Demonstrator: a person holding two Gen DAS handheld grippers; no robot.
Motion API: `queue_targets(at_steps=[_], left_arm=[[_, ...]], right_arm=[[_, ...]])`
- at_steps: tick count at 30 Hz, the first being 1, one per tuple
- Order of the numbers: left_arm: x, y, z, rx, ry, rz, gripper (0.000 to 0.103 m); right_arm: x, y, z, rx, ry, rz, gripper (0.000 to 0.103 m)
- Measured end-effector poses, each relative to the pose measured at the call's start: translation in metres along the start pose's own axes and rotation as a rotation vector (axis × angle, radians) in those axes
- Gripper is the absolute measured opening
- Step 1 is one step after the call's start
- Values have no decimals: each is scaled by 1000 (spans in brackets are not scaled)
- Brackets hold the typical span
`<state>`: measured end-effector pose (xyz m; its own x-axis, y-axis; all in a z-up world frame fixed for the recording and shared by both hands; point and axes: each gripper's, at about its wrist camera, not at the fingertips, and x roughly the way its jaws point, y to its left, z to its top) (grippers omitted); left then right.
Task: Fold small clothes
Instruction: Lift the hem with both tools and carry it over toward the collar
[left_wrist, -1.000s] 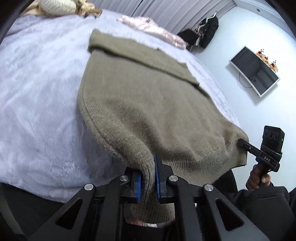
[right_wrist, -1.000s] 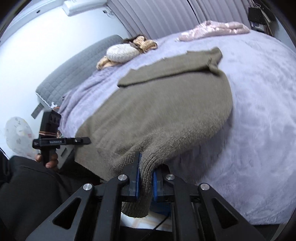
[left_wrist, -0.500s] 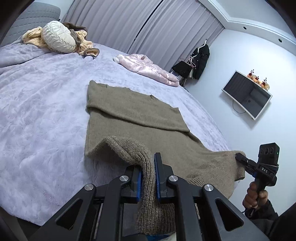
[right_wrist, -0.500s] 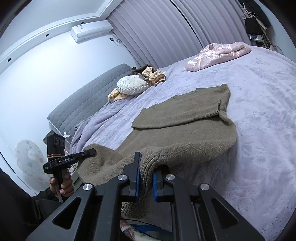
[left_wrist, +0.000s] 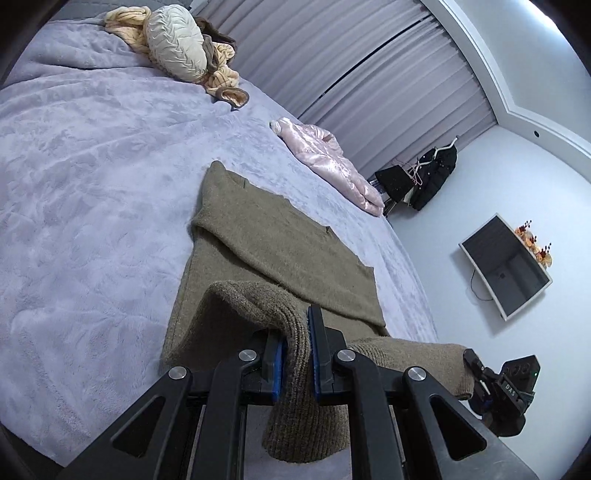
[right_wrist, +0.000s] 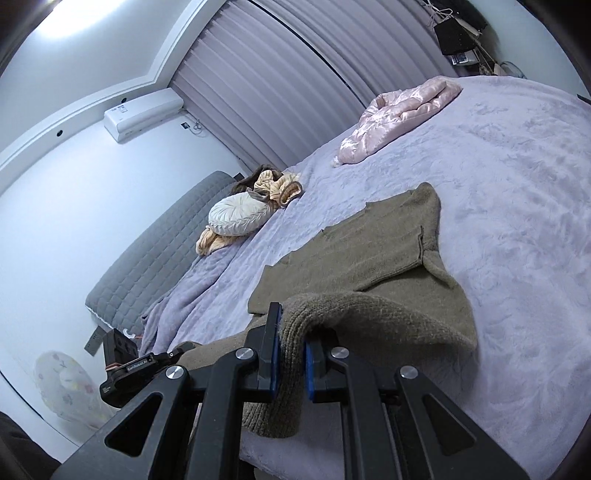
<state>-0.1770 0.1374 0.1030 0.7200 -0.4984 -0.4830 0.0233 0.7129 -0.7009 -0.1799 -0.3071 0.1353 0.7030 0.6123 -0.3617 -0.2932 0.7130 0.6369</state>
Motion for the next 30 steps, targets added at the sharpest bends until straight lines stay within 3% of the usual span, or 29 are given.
queue_targets(at_steps=[14,30], left_arm=[[26,-33,53,51,-54,30,13],[88,-31,95,50,-5,125,13]], right_arm=[[29,5,50,-59,-45,-66,11],[87,-13,87,-38,14,-165,11]])
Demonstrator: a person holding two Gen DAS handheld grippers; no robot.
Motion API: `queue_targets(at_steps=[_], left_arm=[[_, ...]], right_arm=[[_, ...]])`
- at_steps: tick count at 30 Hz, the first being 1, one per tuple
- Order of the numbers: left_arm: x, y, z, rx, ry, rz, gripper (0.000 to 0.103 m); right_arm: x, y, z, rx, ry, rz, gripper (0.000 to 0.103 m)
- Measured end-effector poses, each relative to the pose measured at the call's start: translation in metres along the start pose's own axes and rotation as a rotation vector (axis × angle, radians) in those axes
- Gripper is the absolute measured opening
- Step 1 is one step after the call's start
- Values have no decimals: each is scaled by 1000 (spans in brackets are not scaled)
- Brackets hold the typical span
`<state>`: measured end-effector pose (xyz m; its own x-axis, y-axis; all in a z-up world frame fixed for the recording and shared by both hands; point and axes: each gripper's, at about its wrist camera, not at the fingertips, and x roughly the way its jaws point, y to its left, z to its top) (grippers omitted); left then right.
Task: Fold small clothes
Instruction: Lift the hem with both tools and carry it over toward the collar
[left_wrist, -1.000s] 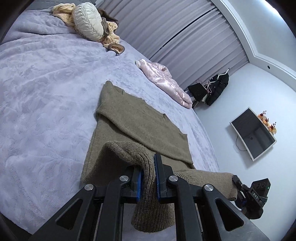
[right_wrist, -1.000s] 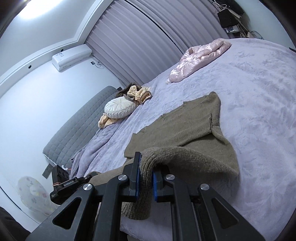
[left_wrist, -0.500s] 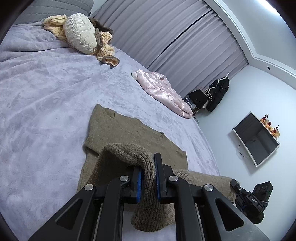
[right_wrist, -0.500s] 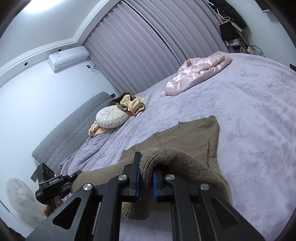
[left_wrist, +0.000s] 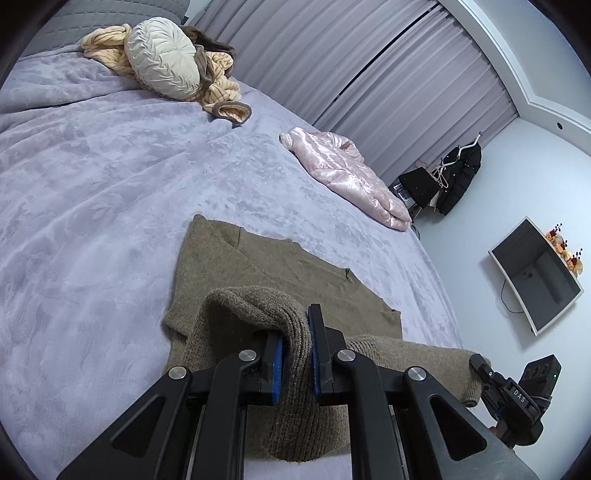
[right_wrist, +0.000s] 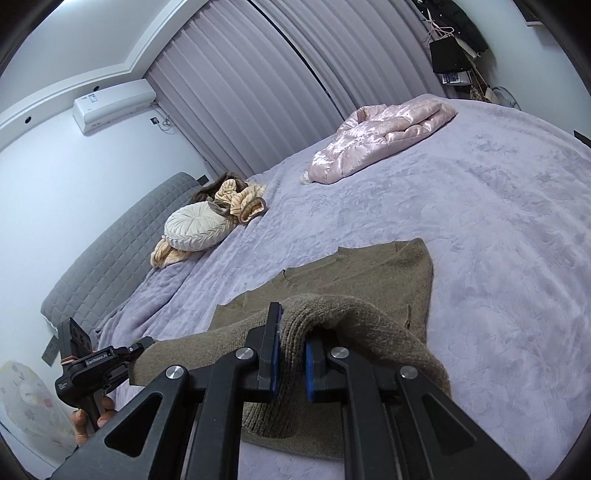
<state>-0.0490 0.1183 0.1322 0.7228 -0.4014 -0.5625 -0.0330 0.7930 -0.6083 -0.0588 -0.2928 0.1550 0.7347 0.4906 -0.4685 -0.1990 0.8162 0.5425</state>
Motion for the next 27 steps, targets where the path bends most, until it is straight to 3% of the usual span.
queue_targets(at_steps=[13,27], left_arm=[[50,-12,44,9,3,38,13],[151,22,51,-25,134,144,13]], right_arm=[[49,-5,43,0,41,-44,11],[146,-60,42,91,179,-143,11]])
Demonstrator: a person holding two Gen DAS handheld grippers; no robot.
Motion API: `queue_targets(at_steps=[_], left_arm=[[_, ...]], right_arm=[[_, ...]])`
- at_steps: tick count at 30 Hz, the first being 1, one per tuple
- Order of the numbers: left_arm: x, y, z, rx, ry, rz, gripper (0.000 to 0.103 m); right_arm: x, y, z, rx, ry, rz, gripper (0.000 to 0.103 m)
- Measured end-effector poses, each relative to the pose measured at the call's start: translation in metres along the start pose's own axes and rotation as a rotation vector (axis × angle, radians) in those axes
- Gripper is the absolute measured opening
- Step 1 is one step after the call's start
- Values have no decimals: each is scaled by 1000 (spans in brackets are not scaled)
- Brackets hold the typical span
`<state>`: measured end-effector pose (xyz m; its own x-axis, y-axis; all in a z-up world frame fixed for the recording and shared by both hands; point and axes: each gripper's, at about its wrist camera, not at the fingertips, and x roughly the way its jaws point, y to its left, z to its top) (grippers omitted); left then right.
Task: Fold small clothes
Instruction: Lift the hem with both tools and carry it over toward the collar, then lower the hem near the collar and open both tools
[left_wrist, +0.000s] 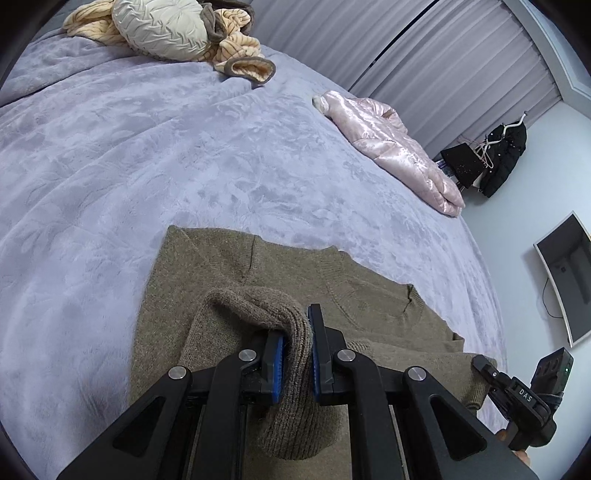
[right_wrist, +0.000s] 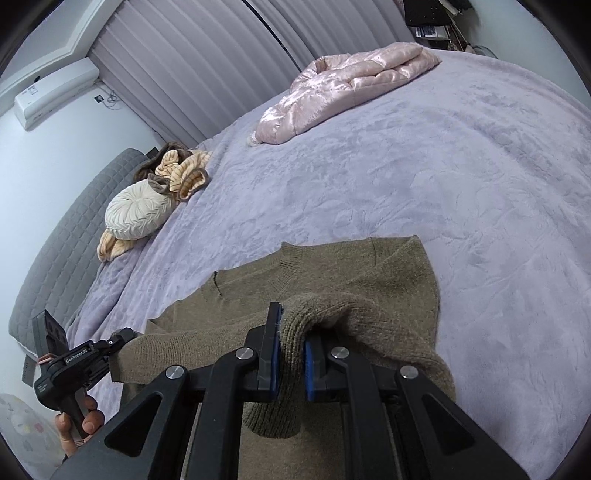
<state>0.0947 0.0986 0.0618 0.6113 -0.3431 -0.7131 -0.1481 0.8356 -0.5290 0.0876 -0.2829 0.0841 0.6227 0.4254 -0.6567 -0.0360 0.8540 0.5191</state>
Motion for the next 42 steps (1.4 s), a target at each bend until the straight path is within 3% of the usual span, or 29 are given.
queue_targets(at_steps=[10,14,16,18,20,23,24,27,30,35,39,42], left_arm=[[45,17,7,-54,83,18,13],[51,13,6,-11,109,36,18],[50,10,7,5,126,2,40],[45,5,8,11,128,-62,82],[33,-3,7,19,94,-39,102],[21,-6,4,21,77,-39,102],[18,-5,2,11,91,-45,102],[4,3,-10,-21,101,-88,102],[-12,6,-27,18,87,-94,102],[-13,-13,-58,254,164,-43,102],[10,-42,-73,502,255,11,102],[29,-58,-72,604,316,22,102]], right_arm=[[41,-21,6,49,64,-57,11],[51,-27,3,64,84,-76,11],[54,-32,3,92,96,-64,12],[55,-35,4,119,115,-41,17],[51,-34,6,130,127,-23,27],[37,-26,3,111,111,-12,69],[31,-23,2,98,99,-15,76],[16,-14,-4,57,83,-27,77],[3,-9,-15,21,82,-27,77],[0,5,-39,-162,143,-110,77],[13,30,-55,-409,219,-230,77],[29,46,-58,-565,272,-249,77]])
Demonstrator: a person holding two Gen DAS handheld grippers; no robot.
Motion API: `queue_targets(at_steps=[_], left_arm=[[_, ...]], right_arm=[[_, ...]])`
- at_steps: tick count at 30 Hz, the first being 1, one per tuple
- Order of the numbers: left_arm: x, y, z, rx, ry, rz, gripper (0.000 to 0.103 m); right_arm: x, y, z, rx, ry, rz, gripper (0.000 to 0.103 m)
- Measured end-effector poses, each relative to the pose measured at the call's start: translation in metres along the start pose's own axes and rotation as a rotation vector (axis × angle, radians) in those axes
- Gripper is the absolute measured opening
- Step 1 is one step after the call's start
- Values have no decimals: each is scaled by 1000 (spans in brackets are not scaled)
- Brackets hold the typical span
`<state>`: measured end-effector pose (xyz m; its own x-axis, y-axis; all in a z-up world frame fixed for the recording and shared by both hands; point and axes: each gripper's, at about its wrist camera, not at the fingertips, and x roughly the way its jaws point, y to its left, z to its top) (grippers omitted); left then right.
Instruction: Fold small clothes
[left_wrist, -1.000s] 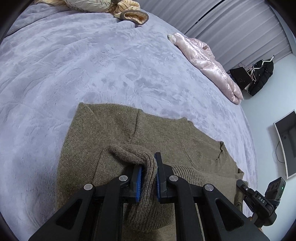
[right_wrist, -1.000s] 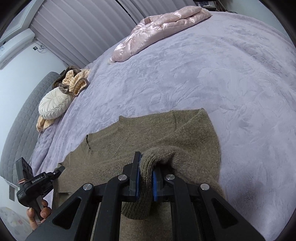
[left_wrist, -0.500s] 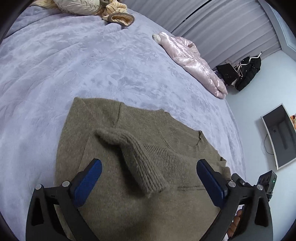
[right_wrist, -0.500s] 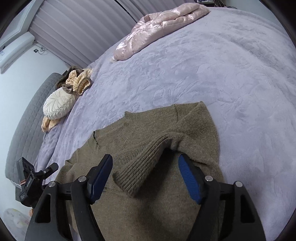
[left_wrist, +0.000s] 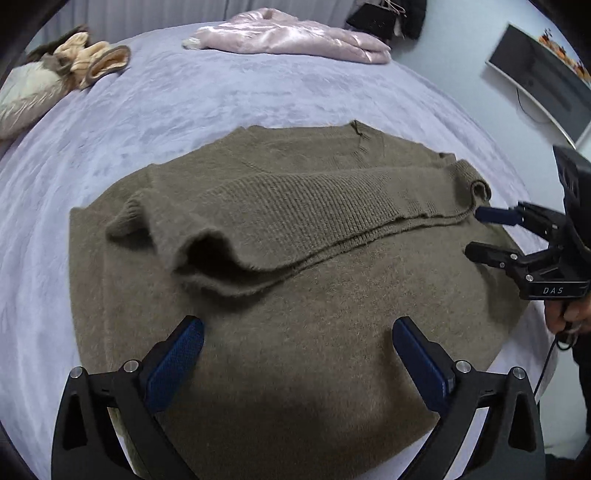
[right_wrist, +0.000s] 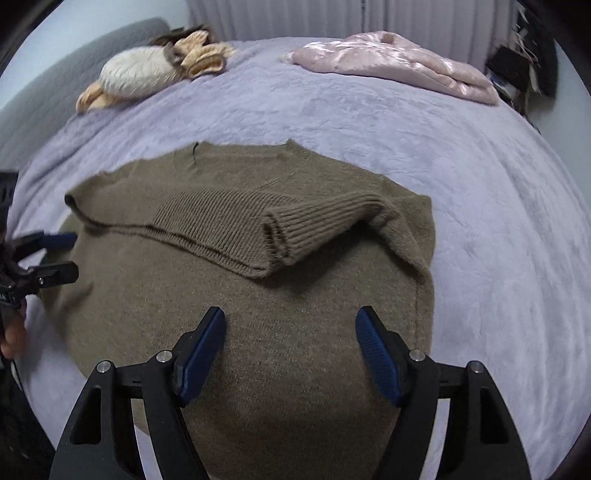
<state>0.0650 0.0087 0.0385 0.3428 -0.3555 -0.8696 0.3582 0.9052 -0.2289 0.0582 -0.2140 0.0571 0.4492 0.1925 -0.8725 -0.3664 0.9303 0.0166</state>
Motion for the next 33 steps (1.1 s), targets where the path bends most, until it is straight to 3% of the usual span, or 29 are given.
queue_targets(at_steps=[5,7,11,16,18,20,22,24,26,29,33], left_arm=[[12,-6,30,82,29,-6,102],[16,-2,44,61,22,2,102],[20,32,67,-104,-28,-10,102],[28,88,74,-393,-72,-107,102],[27,96,73,-443,-82,-149,102],[17,98,72,-470,-95,-161,102],[-4,94,71,-488,-153,-170,102],[-25,84,69,-482,-217,-131,102],[-28,72,70,-455,-224,-20,102],[-7,44,73,-367,-150,205,102],[30,31,69,-332,-74,295,102]], right_arm=[[18,4,23,-112,47,47,77],[25,-4,35,-112,42,57,77],[28,-34,62,-5,-9,52,77],[38,-80,85,215,-60,27,77],[45,-99,85,313,-59,50,77],[46,-107,84,352,-61,-3,77],[42,-113,80,391,-75,-2,77],[28,-113,78,411,-116,-8,77],[11,-100,78,389,-167,-19,77],[8,-66,86,305,-150,0,77],[34,-9,93,133,-63,-86,78]])
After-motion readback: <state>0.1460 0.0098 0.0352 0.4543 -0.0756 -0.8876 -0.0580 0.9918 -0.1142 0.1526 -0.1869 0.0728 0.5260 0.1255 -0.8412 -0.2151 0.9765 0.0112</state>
